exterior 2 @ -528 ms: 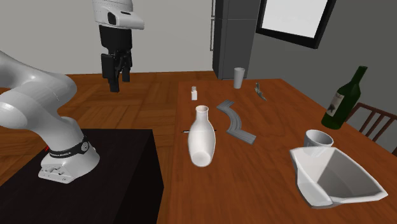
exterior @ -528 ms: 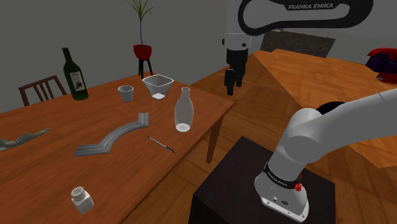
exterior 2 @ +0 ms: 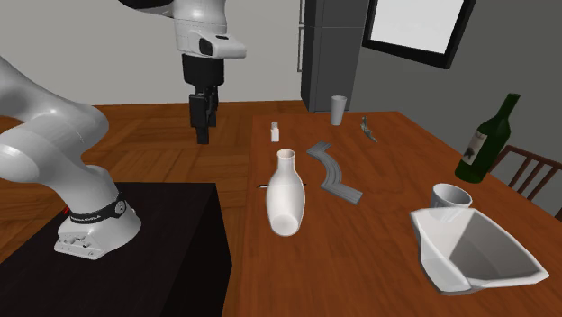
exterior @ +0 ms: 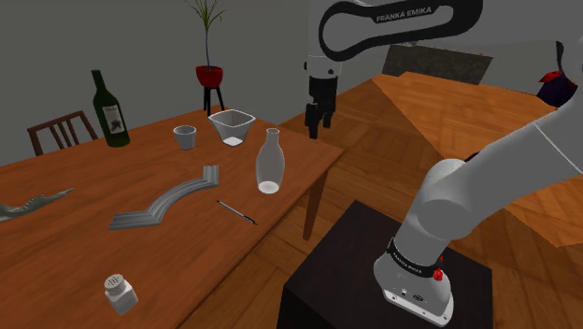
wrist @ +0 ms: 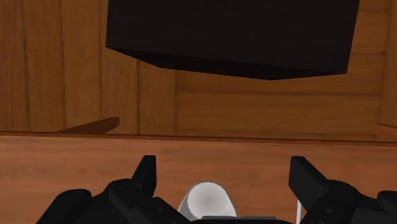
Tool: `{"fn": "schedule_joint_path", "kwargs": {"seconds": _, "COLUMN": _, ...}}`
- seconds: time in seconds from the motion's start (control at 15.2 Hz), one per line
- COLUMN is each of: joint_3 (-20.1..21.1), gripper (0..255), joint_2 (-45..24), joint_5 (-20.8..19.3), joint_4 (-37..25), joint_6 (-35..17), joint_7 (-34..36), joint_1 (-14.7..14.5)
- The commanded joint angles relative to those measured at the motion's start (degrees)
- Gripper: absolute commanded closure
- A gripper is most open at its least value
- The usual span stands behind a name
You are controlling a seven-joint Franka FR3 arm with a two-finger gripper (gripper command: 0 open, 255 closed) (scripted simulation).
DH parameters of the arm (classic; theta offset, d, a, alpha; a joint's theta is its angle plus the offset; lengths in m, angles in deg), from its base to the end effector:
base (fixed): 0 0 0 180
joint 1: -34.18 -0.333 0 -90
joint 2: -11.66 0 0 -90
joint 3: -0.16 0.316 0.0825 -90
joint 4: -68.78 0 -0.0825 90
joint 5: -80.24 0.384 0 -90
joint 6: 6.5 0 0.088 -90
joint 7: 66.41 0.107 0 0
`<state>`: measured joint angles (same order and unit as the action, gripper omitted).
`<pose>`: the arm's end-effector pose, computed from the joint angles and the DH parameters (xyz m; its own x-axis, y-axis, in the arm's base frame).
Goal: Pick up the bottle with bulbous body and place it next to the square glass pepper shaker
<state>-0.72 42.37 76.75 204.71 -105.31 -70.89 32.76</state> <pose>0.3774 -0.0026 0.5096 0.9883 0.0996 -0.1155 0.1051 -0.9936 0.0420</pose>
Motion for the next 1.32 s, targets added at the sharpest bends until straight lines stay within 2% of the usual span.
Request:
{"fn": "schedule_joint_path", "kwargs": {"seconds": 0.0, "joint_3": -0.4, "gripper": 0, "joint_2": -3.8, "joint_5": 0.4, "joint_4": -1.9, "joint_6": -2.8, "joint_7": -0.7, "joint_1": -0.2}}
{"fn": "schedule_joint_path", "kwargs": {"seconds": 0.4, "joint_3": -1.5, "gripper": 0, "joint_2": -16.3, "joint_5": 1.9, "joint_4": -9.5, "joint_6": -9.7, "joint_7": -3.2, "joint_1": -0.7}}
{"fn": "schedule_joint_path", "kwargs": {"seconds": 0.73, "joint_3": -2.0, "gripper": 0, "joint_2": -25.7, "joint_5": 3.6, "joint_4": -16.9, "joint_6": -13.2, "joint_7": -5.4, "joint_1": -0.9}}
{"fn": "schedule_joint_path", "kwargs": {"seconds": 1.25, "joint_3": -2.0, "gripper": 0, "joint_2": -27.2, "joint_5": 3.7, "joint_4": -12.7, "joint_6": -19.0, "joint_7": -5.4, "joint_1": -0.9}}
